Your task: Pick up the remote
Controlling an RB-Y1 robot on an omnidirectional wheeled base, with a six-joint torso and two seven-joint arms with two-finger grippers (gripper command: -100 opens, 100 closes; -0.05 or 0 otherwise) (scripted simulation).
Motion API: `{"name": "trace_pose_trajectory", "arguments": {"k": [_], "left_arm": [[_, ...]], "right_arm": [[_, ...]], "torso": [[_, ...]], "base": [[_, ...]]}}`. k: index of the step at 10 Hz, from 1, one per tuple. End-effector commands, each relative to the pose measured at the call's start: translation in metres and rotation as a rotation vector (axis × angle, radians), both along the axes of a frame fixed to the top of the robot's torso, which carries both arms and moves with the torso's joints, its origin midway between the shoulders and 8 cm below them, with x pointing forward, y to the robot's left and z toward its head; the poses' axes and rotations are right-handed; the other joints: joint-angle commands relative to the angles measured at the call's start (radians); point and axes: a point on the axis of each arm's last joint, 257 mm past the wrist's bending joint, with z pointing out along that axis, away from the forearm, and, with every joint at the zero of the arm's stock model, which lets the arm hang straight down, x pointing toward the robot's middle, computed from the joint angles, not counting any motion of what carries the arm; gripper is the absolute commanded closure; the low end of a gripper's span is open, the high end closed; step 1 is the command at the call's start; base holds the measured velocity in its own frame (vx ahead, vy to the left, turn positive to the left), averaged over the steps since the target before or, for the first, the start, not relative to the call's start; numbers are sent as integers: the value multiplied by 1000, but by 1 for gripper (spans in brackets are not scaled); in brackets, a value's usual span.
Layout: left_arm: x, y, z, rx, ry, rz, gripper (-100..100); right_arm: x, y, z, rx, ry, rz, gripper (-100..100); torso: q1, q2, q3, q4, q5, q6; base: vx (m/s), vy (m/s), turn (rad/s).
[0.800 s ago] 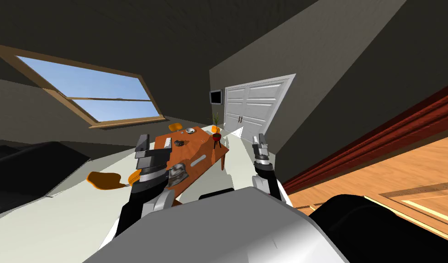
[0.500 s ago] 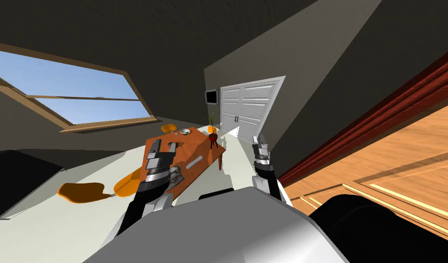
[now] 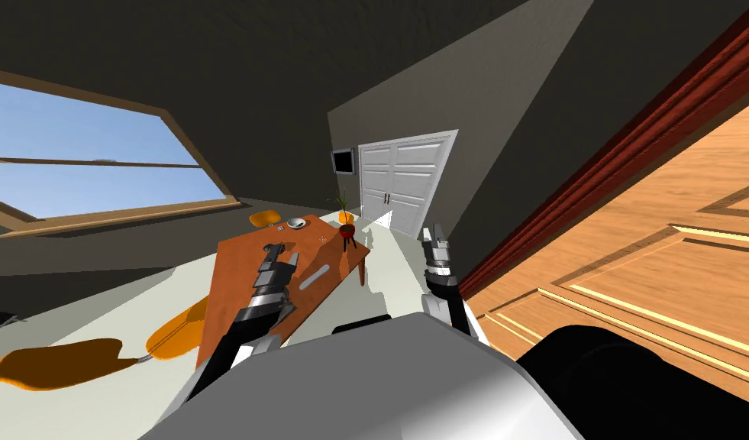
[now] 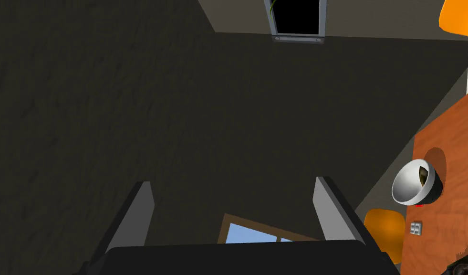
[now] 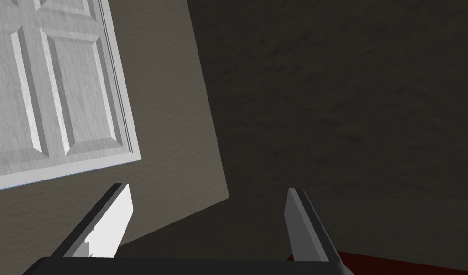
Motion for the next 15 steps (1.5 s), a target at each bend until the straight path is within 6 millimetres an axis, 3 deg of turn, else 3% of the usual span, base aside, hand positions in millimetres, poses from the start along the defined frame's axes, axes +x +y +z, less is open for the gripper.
{"name": "trace_pose_trajectory", "arguments": {"k": [1,2,3,4,5,6,7,8,9,10,11,13,14,15], "left_arm": [[-1,17,-45,-19,127,4,-100],[-1,29,-71,-32,200,10,-100],[-1,29,-74,-32,208,11,-100],[-4,44,-103,-48,291,22,-100],[-4,44,-103,-48,291,22,-100],[-9,59,-132,-67,372,37,-100],[-9,59,-133,-67,377,37,-100],[-17,76,-163,-89,463,56,-100],[-17,76,-163,-89,463,56,-100],[-28,94,-192,-114,550,80,-100],[-28,94,-192,-114,550,80,-100],[-53,130,-240,-160,697,130,-100],[-57,133,-248,-174,722,138,-100],[-72,151,-269,-207,789,168,-100]], "right_arm": [[0,0,0,0,0,0,0],[0,0,0,0,0,0,0],[0,0,0,0,0,0,0],[0,0,0,0,0,0,0],[0,0,0,0,0,0,0],[0,0,0,0,0,0,0],[0,0,0,0,0,0,0],[0,0,0,0,0,0,0],[0,0,0,0,0,0,0],[0,0,0,0,0,0,0],[0,0,0,0,0,0,0],[0,0,0,0,0,0,0],[0,0,0,0,0,0,0],[0,0,0,0,0,0,0]], "torso": [[0,0,0,0,0,0],[-1,0,0,0,0,0],[-1,0,0,0,0,0],[0,-1,0,0,0,0],[0,0,0,0,0,0],[1,0,0,0,0,0],[1,0,0,0,0,0],[1,0,0,0,0,-1],[1,-1,0,0,0,0],[1,0,0,0,0,-1],[1,-1,0,0,0,0],[1,-1,-1,0,0,0],[0,-2,-1,0,0,0],[0,-1,-1,0,0,-1]], "base": [[13,-54,-277],[29,-66,-249],[29,-39,-117],[27,-34,-184],[17,-25,-121],[23,-32,-196],[22,-21,-103],[29,-30,-192],[21,-25,-107],[34,-30,-215],[31,-21,-78],[47,-40,-270],[45,-28,-86],[43,-34,-159]]}}
